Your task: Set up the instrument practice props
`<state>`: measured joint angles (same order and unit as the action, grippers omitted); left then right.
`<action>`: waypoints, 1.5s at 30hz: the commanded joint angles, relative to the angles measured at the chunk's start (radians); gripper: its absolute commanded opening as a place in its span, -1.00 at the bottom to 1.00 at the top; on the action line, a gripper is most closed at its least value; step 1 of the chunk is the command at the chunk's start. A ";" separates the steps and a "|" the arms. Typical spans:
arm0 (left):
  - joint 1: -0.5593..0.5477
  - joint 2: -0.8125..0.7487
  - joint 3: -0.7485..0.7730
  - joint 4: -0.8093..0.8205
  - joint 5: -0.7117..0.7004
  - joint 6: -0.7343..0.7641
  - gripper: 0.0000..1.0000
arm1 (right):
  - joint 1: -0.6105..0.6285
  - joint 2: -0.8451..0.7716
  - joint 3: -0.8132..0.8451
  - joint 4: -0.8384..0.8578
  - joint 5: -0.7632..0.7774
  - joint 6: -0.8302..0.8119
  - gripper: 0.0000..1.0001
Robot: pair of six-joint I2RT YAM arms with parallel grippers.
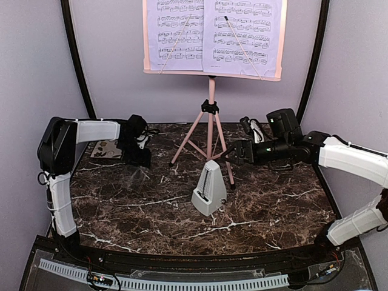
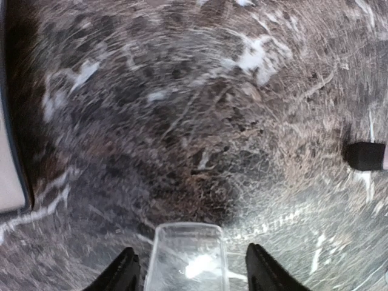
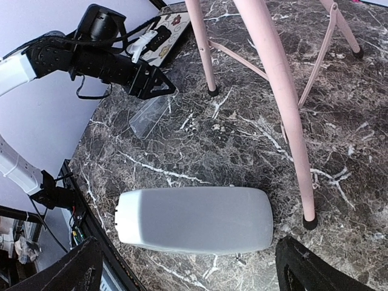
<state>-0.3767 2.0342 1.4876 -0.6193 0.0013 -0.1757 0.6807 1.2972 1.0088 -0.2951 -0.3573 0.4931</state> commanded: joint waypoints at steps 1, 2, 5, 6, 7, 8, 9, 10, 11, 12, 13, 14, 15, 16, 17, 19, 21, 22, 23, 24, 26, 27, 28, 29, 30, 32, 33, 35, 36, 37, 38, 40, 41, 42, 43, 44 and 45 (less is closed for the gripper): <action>0.007 -0.136 -0.047 0.034 0.018 0.025 0.40 | 0.018 -0.019 -0.012 0.003 0.054 0.032 1.00; 0.007 -0.162 -0.063 0.048 0.022 0.027 0.48 | 0.026 -0.020 -0.012 0.005 0.071 0.040 1.00; 0.007 -0.280 -0.142 0.135 0.095 0.044 0.53 | 0.052 -0.018 -0.017 0.009 0.104 0.071 0.97; 0.006 -0.336 -0.212 0.193 0.160 0.038 0.53 | 0.062 -0.018 -0.021 0.008 0.115 0.085 0.95; 0.005 -0.395 -0.276 0.269 0.236 0.029 0.51 | 0.071 -0.018 -0.028 0.008 0.122 0.097 0.94; -0.002 -0.453 -0.354 0.366 0.311 0.018 0.51 | 0.079 -0.021 -0.038 0.010 0.126 0.111 0.93; -0.017 -0.511 -0.420 0.466 0.360 0.015 0.51 | 0.087 -0.026 -0.049 0.012 0.126 0.124 0.93; -0.043 -0.557 -0.481 0.548 0.384 0.015 0.51 | 0.093 -0.030 -0.064 0.015 0.122 0.137 0.93; -0.071 -0.594 -0.526 0.614 0.407 0.022 0.51 | 0.096 -0.035 -0.080 0.018 0.109 0.153 0.93; -0.103 -0.620 -0.559 0.663 0.428 0.025 0.47 | 0.097 -0.042 -0.100 0.023 0.101 0.168 0.93; -0.126 -0.639 -0.585 0.710 0.461 0.017 0.42 | 0.100 -0.051 -0.121 0.028 0.097 0.184 0.92; -0.147 -0.656 -0.612 0.780 0.492 0.006 0.36 | 0.103 -0.064 -0.140 0.036 0.094 0.200 0.92; -0.173 -0.672 -0.641 0.836 0.514 -0.001 0.29 | 0.105 -0.077 -0.157 0.043 0.096 0.212 0.91; -0.205 -0.693 -0.672 0.896 0.521 0.001 0.26 | 0.108 -0.088 -0.170 0.048 0.104 0.224 0.90; -0.229 -0.712 -0.702 0.947 0.516 0.008 0.25 | 0.109 -0.097 -0.180 0.053 0.110 0.234 0.89; -0.298 -0.737 -0.752 1.027 0.503 0.013 0.20 | 0.112 -0.105 -0.185 0.058 0.125 0.253 0.87; -0.338 -0.741 -0.788 1.080 0.470 0.010 0.09 | 0.121 -0.100 -0.175 0.065 0.138 0.268 0.83; -0.354 -0.736 -0.792 1.090 0.450 0.007 0.04 | 0.128 -0.094 -0.164 0.065 0.147 0.269 0.83; -0.367 -0.729 -0.793 1.096 0.435 0.006 0.02 | 0.139 -0.085 -0.145 0.060 0.164 0.269 0.82; -0.375 -0.717 -0.791 1.102 0.428 0.006 0.02 | 0.153 -0.070 -0.123 0.048 0.191 0.269 0.84; -0.385 -0.692 -0.776 1.106 0.407 0.001 0.07 | 0.187 -0.046 -0.079 0.022 0.254 0.279 0.85; -0.386 -0.674 -0.765 1.105 0.392 -0.005 0.08 | 0.202 -0.037 -0.068 0.018 0.283 0.291 0.86; -0.386 -0.654 -0.751 1.102 0.374 -0.007 0.04 | 0.220 -0.032 -0.065 0.023 0.305 0.305 0.85; -0.386 -0.631 -0.735 1.095 0.358 -0.005 -0.01 | 0.230 -0.030 -0.067 0.026 0.331 0.323 0.82; -0.386 -0.601 -0.721 1.094 0.348 0.006 -0.05 | 0.236 -0.030 -0.075 0.026 0.358 0.343 0.78; -0.386 -0.551 -0.681 1.093 0.338 0.022 -0.11 | 0.241 -0.037 -0.094 0.014 0.391 0.389 0.64; -0.386 -0.522 -0.660 1.089 0.341 0.026 -0.13 | 0.242 -0.045 -0.108 0.000 0.411 0.412 0.58; -0.386 -0.459 -0.604 1.058 0.360 0.034 -0.18 | 0.244 -0.069 -0.144 -0.012 0.440 0.447 0.50; -0.386 -0.429 -0.573 1.034 0.365 0.037 -0.22 | 0.244 -0.084 -0.163 -0.022 0.458 0.462 0.46; -0.386 -0.399 -0.551 1.013 0.363 0.038 -0.25 | 0.243 -0.089 -0.179 -0.028 0.476 0.472 0.42; -0.386 -0.378 -0.540 1.005 0.350 0.039 -0.28 | 0.243 -0.087 -0.193 -0.031 0.493 0.477 0.41; -0.386 -0.355 -0.541 1.014 0.307 0.037 -0.31 | 0.242 -0.060 -0.214 -0.018 0.504 0.481 0.40; -0.386 -0.347 -0.544 1.019 0.287 0.034 -0.31 | 0.243 -0.038 -0.220 -0.004 0.503 0.473 0.39; -0.386 -0.336 -0.542 1.016 0.271 0.034 -0.31 | 0.243 -0.008 -0.221 0.005 0.493 0.467 0.39; -0.386 -0.319 -0.534 1.004 0.267 0.037 -0.32 | 0.243 0.024 -0.218 0.011 0.483 0.466 0.38; -0.386 -0.299 -0.517 0.979 0.265 0.043 -0.32 | 0.244 0.050 -0.217 0.030 0.467 0.460 0.37; -0.386 -0.277 -0.504 0.953 0.266 0.045 -0.33 | 0.243 0.073 -0.217 0.051 0.454 0.457 0.36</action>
<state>-0.7605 1.7111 0.9333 0.4011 0.3065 -0.1497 0.9165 1.2869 0.8017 -0.3115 0.0998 0.9443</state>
